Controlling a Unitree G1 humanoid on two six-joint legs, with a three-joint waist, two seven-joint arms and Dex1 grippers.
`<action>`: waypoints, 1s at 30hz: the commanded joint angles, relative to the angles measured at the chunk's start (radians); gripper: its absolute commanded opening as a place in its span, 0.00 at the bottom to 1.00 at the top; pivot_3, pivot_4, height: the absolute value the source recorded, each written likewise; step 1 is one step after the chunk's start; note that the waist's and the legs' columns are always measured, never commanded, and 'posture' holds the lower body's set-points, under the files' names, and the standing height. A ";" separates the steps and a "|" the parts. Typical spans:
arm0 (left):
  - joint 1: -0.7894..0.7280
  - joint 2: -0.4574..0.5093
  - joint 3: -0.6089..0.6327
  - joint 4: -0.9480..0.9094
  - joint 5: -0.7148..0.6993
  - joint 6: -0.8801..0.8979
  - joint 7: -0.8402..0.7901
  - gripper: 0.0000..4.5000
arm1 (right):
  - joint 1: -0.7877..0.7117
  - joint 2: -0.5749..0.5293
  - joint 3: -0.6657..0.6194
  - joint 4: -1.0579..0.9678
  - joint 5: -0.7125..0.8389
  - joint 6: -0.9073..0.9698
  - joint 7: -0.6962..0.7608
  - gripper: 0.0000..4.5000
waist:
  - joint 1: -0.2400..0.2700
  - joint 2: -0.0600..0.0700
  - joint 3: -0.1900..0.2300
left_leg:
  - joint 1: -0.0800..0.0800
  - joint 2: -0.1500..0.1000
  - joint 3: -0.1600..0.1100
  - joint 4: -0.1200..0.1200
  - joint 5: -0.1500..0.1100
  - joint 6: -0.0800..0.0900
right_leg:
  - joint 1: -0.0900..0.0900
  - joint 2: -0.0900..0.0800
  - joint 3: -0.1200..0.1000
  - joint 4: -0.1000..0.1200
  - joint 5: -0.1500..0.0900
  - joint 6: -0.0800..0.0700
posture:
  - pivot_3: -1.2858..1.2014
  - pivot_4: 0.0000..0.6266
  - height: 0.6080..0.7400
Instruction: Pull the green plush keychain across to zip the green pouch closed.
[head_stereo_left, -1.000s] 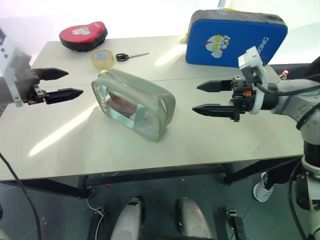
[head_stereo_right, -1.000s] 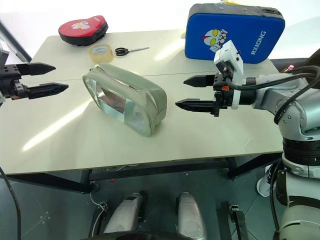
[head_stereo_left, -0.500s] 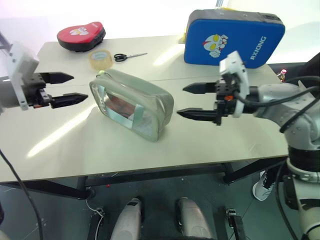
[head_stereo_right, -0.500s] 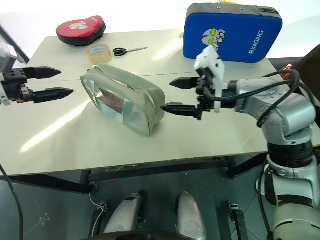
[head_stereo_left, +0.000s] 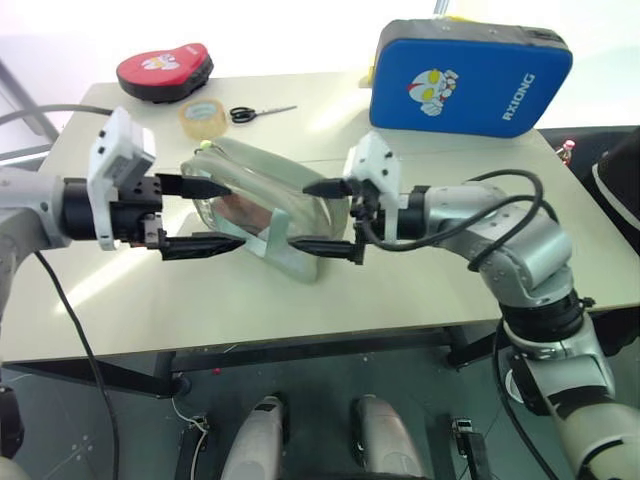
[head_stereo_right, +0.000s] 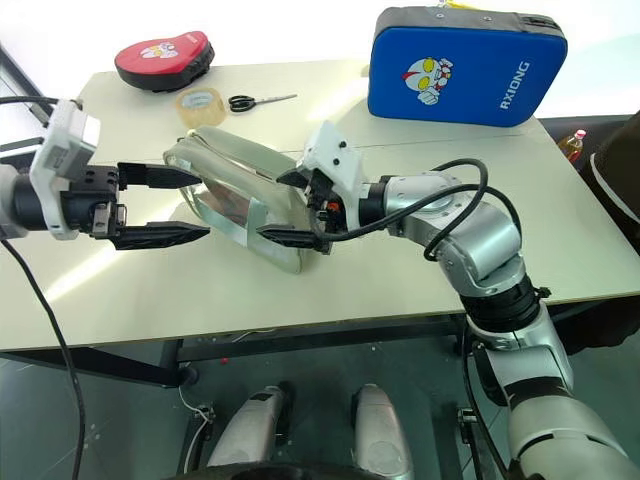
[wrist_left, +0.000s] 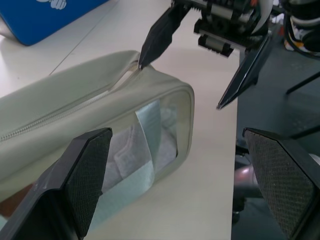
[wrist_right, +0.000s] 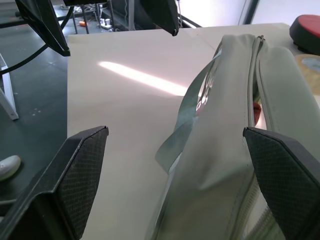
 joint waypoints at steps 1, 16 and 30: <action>-0.002 0.049 0.054 -0.041 -0.035 0.012 -0.015 0.99 | -0.002 0.012 0.055 0.050 -0.088 -0.099 0.023 1.00 | -0.001 0.000 0.000 | 0.000 0.000 0.000 0.000 0.000 0.000 | 0.000 0.000 0.000 0.000 0.000 0.000 | 0.52 0.24 1.00; 0.041 0.100 0.085 -0.005 -0.016 -0.028 0.002 1.00 | -0.201 -0.091 0.022 0.552 -0.320 -0.723 0.336 0.00 | -0.001 0.000 0.000 | 0.001 0.000 0.000 0.000 0.000 0.000 | 0.000 0.002 0.000 0.000 0.000 0.000 | 0.52 0.24 1.00; 0.047 0.086 0.081 0.005 -0.008 -0.047 0.022 1.00 | -0.319 0.004 -0.034 1.094 -0.378 -0.960 0.507 0.09 | -0.007 0.000 0.001 | 0.001 0.001 0.000 0.000 0.000 0.000 | 0.001 0.004 0.001 0.000 0.000 -0.001 | 0.52 0.24 1.00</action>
